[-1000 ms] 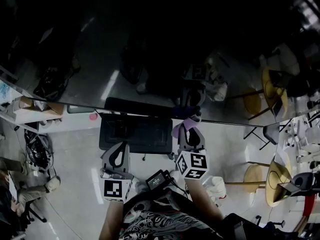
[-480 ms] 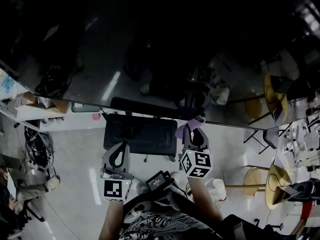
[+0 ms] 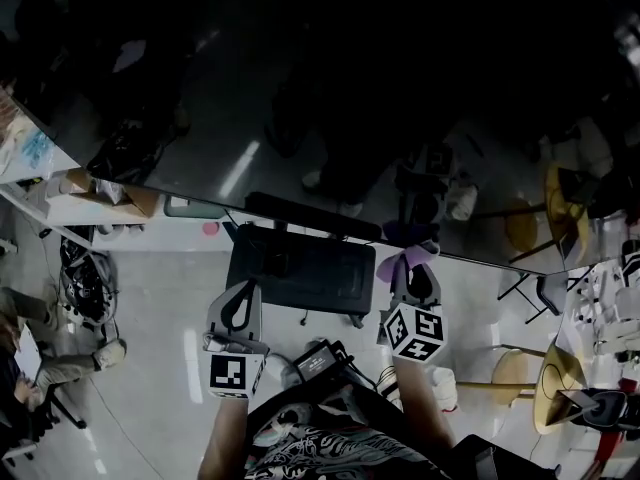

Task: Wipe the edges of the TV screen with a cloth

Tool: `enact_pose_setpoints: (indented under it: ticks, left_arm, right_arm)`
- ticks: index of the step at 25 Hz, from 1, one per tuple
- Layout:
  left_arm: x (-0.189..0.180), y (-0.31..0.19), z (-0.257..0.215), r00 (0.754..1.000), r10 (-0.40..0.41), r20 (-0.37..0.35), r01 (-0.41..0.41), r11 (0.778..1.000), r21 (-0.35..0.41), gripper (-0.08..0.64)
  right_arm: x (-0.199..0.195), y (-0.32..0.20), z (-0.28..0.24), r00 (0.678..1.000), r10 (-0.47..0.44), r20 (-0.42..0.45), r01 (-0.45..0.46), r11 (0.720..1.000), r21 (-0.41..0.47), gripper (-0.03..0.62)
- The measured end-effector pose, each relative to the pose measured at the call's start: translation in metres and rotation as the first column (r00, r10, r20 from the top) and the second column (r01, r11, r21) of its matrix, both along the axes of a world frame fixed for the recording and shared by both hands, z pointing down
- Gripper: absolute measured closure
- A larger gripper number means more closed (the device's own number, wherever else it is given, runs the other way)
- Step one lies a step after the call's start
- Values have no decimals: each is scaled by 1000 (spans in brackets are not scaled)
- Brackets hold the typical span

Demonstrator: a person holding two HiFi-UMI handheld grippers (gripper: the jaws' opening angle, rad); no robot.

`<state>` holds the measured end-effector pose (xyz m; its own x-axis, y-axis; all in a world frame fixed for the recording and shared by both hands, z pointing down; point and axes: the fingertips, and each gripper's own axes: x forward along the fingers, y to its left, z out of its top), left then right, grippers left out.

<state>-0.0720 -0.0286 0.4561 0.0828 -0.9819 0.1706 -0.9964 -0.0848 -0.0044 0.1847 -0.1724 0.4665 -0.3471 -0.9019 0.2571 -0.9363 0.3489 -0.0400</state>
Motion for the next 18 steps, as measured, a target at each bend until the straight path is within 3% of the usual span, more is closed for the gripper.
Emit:
enact_pose_setpoints:
  ticks: [3, 7, 11, 18]
  left_arm:
    - [-9, -12, -3, 1000, -25, 7, 25, 999, 42, 541]
    - [-17, -34, -9, 999, -24, 25, 23, 999, 29, 541]
    - [-20, -60, -27, 1000, -24, -9, 25, 995, 99, 541]
    - [-22, -96, -32, 999, 16, 34, -19, 995, 95, 541]
  right_arm:
    - [3, 1, 1, 1000, -4, -3, 4, 1000, 4, 483]
    - [5, 0, 0, 1000, 5, -22, -5, 1000, 10, 483]
    - [9, -1, -2, 999, 19, -44, -19, 1000, -10, 483]
    - [5, -6, -5, 998, 53, -29, -53, 999, -4, 483]
